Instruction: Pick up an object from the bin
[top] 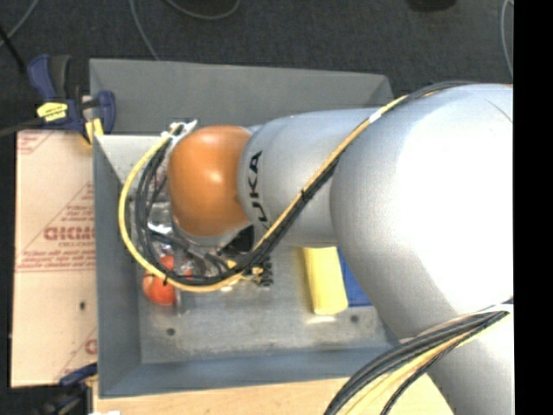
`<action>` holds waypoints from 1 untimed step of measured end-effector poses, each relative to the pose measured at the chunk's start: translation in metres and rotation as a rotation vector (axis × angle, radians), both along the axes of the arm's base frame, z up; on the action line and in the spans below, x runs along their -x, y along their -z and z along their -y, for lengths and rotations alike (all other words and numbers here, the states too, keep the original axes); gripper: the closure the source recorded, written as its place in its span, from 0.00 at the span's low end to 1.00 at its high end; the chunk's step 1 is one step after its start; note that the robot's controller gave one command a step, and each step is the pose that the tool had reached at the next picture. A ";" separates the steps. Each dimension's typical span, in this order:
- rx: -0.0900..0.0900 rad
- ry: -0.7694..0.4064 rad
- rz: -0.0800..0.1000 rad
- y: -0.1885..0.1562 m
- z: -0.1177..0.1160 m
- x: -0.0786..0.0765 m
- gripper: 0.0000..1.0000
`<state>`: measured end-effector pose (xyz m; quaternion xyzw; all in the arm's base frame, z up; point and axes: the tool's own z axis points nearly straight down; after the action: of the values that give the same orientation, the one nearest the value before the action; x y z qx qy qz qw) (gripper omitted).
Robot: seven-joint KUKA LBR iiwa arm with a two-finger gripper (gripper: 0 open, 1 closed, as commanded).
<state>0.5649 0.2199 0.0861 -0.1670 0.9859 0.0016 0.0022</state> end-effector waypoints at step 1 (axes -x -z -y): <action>0.000 0.000 0.000 0.000 0.000 0.000 1.00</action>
Offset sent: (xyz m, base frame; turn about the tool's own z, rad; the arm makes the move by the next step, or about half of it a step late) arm 0.0000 0.0000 0.0000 0.0000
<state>0.5649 0.2199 0.0861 -0.1670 0.9859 0.0016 0.0022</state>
